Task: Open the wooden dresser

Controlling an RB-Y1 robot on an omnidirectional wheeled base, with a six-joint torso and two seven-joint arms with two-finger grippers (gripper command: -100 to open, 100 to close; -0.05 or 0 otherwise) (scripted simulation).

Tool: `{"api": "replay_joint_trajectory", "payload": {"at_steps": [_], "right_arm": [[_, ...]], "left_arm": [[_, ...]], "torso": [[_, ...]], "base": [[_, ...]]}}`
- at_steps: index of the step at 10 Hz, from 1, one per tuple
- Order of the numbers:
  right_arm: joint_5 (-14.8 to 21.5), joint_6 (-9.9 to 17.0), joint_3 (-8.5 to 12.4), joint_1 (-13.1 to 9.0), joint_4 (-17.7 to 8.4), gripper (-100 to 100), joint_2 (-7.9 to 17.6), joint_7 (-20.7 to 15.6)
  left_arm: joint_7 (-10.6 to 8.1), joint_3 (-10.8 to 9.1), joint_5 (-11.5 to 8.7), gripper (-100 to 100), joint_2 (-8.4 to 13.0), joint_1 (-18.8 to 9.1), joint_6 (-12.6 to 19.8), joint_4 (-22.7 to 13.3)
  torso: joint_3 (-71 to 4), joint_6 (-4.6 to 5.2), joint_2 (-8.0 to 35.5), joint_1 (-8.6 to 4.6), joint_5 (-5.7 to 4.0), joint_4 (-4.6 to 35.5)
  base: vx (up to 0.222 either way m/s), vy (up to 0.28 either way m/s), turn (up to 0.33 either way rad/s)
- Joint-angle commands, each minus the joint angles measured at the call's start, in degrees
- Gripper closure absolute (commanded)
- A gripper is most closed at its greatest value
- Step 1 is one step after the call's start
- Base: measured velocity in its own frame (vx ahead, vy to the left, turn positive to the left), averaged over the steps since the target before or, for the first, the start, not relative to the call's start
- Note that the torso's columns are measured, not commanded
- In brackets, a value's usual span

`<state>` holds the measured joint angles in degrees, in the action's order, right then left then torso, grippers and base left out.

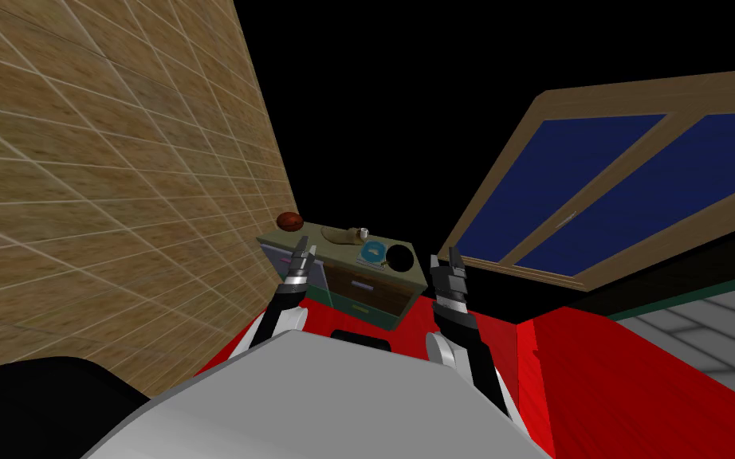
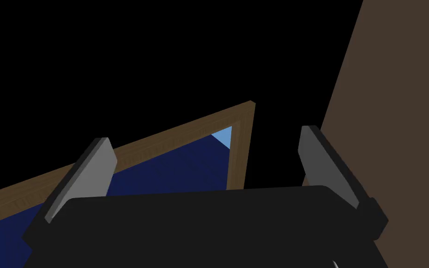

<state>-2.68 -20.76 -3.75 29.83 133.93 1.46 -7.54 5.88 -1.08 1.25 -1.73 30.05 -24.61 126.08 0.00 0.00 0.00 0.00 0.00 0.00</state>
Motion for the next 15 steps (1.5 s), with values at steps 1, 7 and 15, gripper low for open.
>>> {"api": "replay_joint_trajectory", "payload": {"at_steps": [1,7,15], "right_arm": [[0.0,0.0,0.0,0.0,0.0,0,0.0,0.0],[0.0,-0.01,0.0,0.0,0.02,0,0.0,0.0],[0.0,0.0,0.0,0.0,-0.01,0,0.0,0.0]], "left_arm": [[0.0,0.0,0.0,0,0.0,0.0,0.0,0.0],[0.0,0.0,0.0,0,0.0,0.0,-0.01,0.01],[0.09,0.68,0.47,-100,8.83,-1.38,0.88,-4.7]], "torso": [[-4.67,0.0,2.32,0.0,0.0,2.35],[-53.81,0.0,26.93,0.0,0.0,26.91],[-84.57,0.0,42.28,-0.01,0.0,42.28]], "base": [[0.0,0.0,0.0],[0.0,0.0,0.0],[-0.001,-0.009,-0.016]]}}
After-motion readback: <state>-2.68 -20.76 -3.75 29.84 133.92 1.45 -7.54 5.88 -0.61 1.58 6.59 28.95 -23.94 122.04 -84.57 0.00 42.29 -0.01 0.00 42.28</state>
